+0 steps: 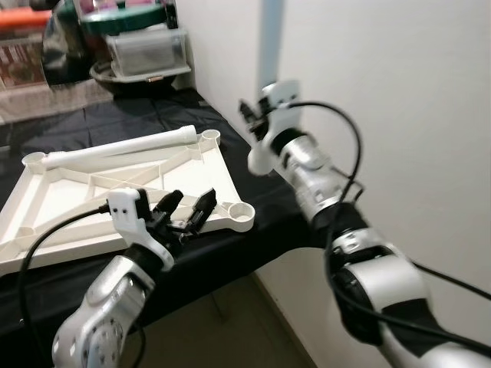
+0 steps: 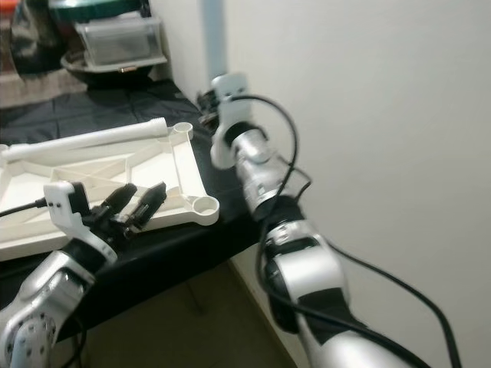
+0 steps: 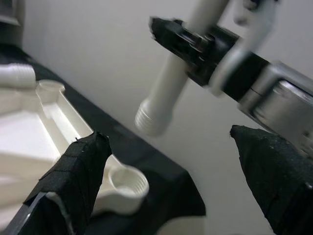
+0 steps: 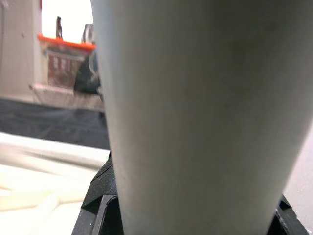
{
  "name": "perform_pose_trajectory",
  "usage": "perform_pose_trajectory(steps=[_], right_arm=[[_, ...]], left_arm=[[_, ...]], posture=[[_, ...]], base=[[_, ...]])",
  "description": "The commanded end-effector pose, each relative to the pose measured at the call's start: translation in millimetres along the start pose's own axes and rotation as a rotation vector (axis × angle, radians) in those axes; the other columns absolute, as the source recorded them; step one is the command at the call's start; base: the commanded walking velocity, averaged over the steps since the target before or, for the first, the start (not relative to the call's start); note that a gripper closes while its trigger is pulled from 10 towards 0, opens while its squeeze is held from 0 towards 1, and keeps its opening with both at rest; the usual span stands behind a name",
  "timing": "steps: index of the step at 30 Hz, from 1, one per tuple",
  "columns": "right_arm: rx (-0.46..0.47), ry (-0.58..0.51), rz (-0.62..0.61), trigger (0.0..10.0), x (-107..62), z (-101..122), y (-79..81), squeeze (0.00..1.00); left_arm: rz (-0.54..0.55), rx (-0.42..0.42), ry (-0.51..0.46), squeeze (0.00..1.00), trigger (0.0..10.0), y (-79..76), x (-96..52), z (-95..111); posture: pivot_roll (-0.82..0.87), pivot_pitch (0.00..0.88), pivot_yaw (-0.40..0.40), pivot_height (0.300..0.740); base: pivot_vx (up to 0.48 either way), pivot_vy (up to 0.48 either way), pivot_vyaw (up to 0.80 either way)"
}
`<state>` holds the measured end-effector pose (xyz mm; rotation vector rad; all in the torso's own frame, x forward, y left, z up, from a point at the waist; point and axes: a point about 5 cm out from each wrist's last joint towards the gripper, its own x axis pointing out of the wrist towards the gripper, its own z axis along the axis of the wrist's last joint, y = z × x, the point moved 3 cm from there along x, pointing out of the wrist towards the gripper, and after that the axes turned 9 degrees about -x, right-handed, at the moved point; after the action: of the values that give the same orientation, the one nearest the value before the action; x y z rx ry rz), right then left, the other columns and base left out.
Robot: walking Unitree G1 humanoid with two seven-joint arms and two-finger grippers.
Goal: Building children table
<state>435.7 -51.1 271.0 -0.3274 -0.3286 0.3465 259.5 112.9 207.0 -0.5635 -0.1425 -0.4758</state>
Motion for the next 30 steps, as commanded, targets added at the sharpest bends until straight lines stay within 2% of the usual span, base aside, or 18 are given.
perform_pose_trajectory(steps=[1, 4, 6, 8, 11, 20, 22, 25, 26, 29, 30], right_arm=[[-0.031, -0.011, -0.023, 10.0, 2.0, 2.2, 4.7, 0.0], [-0.052, -0.007, -0.028, 10.0, 2.0, 0.9, 6.6, 0.0], [-0.088, -0.004, -0.053, 10.0, 2.4, 0.3, 7.4, 0.0], [-0.088, -0.004, -0.053, 10.0, 2.4, 0.3, 7.4, 0.0], [-0.135, -0.051, -0.08, 10.0, 4.4, 9.5, 7.0, 0.0], [-0.155, -0.066, -0.09, 10.0, 2.0, 6.3, 7.9, 0.0], [-0.13, -0.056, -0.082, 10.0, 1.8, 4.1, 10.0, 0.0], [-0.076, -0.04, -0.039, 10.0, 1.9, 0.7, 25.1, 0.0], [-0.076, -0.04, -0.039, 10.0, 1.9, 0.7, 25.1, 0.0], [0.058, -0.027, 0.0, 10.0, 3.2, 1.3, 39.2, 0.0], [0.128, -0.03, 0.021, 10.0, 5.1, 5.7, 45.1, 0.0]], left_arm=[[0.017, 0.028, 0.027, 0.0, 10.0, -16.2, -7.4, -12.1], [0.035, 0.008, 0.035, 0.0, 10.0, -20.3, -10.4, -17.6], [0.05, -0.017, 0.065, 0.0, 10.0, -30.5, -17.1, -27.7], [0.05, -0.017, 0.065, 0.0, 10.0, -30.5, -17.1, -27.7], [0.06, -0.033, 0.084, 0.0, 10.0, -44.2, -25.9, -32.4], [0.098, -0.037, 0.078, 0.0, 10.0, -49.7, -34.3, -33.8], [0.101, -0.036, 0.078, 0.0, 10.0, -49.5, -34.4, -34.4], [0.116, -0.028, 0.069, 0.0, 10.0, -47.2, -33.3, -33.7], [0.116, -0.028, 0.069, 0.0, 10.0, -47.2, -33.3, -33.7], [0.136, -0.02, 0.056, 0.0, 10.0, -45.0, -33.3, -32.0], [0.144, -0.019, 0.054, 0.0, 10.0, -43.4, -33.7, -31.9]], posture=[[0.02, 0.147, -0.058, 0.74], [0.02, 0.157, -0.06, 0.74], [0.02, 0.205, -0.07, 0.74], [0.02, 0.205, -0.07, 0.74], [0.03, 0.24, -0.073, 0.74], [0.02, 0.274, -0.065, 0.74], [0.01, 0.28, -0.065, 0.74], [0.0, 0.282, -0.07, 0.74], [0.0, 0.282, -0.07, 0.74], [0.0, 0.284, -0.078, 0.74], [0.0, 0.283, -0.08, 0.74]], base=[[0.0, 0.0, 0.0], [0.0, 0.0, 0.0], [0.0, 0.0, 0.0], [0.0, 0.0, 0.0], [0.0, 0.0, 0.0], [0.0, 0.0, 0.0], [0.0, 0.0, 0.0], [0.0, 0.0, 0.0], [0.0, 0.0, 0.0], [0.0, 0.0, 0.0], [0.0, 0.0, 0.0]])
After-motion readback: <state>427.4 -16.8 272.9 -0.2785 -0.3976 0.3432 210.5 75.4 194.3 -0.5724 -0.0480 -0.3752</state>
